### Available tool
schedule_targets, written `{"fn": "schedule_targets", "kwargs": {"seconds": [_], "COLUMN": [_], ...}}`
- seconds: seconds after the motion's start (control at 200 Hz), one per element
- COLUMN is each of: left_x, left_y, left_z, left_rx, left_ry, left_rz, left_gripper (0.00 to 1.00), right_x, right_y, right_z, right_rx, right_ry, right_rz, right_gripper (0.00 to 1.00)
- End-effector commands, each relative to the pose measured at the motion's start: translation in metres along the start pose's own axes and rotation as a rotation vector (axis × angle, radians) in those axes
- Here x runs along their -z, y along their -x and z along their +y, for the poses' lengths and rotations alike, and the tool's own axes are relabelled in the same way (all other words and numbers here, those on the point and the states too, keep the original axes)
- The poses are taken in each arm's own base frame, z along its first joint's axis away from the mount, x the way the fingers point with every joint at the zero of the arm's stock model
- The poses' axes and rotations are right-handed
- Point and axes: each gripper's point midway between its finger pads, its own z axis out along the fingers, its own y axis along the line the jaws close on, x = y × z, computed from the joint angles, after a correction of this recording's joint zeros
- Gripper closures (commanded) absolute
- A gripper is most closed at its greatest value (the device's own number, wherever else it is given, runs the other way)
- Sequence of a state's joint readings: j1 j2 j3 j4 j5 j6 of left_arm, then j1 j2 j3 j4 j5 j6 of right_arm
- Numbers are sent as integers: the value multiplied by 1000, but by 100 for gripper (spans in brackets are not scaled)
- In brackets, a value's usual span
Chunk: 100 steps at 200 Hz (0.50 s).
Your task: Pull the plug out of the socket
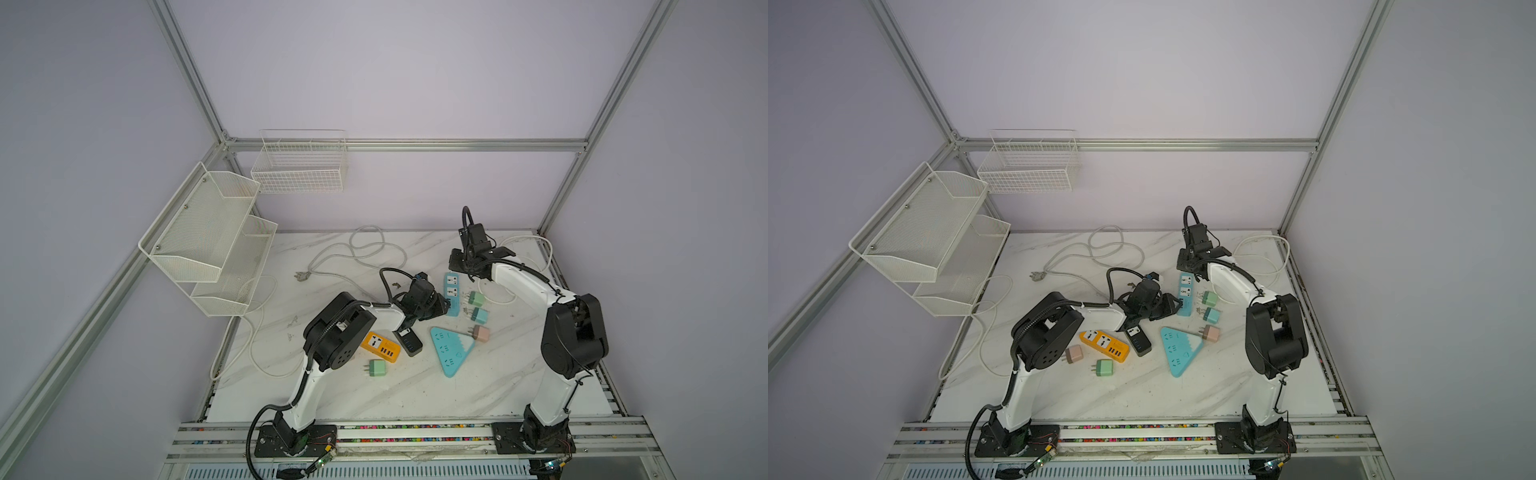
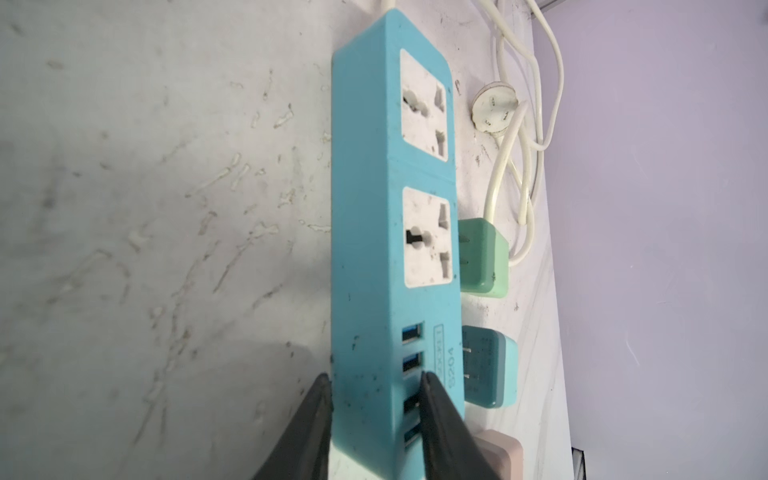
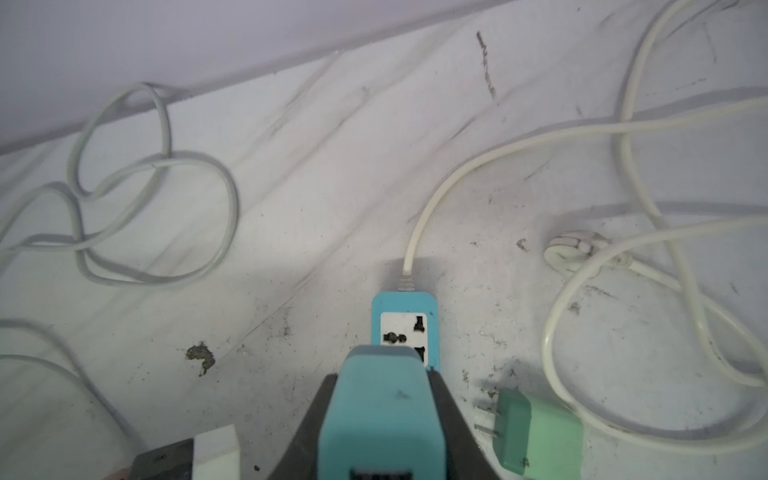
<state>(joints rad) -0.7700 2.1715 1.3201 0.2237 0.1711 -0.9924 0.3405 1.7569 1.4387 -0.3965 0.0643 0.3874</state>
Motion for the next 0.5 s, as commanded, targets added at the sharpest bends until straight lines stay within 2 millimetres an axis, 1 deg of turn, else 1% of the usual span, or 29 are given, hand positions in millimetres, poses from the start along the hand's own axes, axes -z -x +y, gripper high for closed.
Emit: {"fn": "schedule_targets", "kwargs": {"seconds": [0.0,0.045,0.09,0.16,0.23,0.275,0.315,0.39,0.435,0.495], "left_x": [18,28,39,57,75,86,96,117,128,146], "left_y": [7,16,24,34,37,38,39,38,37,37], "left_z": [-13,-26,-34,-40,-34,-30,-25,-13,-5,0], "left_rx": [-55,-77,-93,-114,-125,-125,-125,-122,-128,-140], "left_ry": [38,21,13,14,39,57,71,110,136,165], "left_rz": [44,16,-8,-52,-82,-101,-115,-137,-149,-176], "left_gripper": [62,61,60,59,58,58,58,57,57,56], "right_x": [12,18,23,31,36,38,37,33,30,27], "right_y": [-10,-13,-16,-21,-25,-29,-36,-43,-49,-56], "right_z": [6,7,9,9,9,13,16,21,27,37], "right_rx": [-15,-28,-41,-54,-66,-79,-95,-105,-102,-96], "right_ry": [99,141,173,202,226,271,303,335,354,381], "right_rz": [13,16,19,11,-4,-7,3,11,19,22], "right_gripper": [82,82,82,81,81,81,81,81,81,81]}}
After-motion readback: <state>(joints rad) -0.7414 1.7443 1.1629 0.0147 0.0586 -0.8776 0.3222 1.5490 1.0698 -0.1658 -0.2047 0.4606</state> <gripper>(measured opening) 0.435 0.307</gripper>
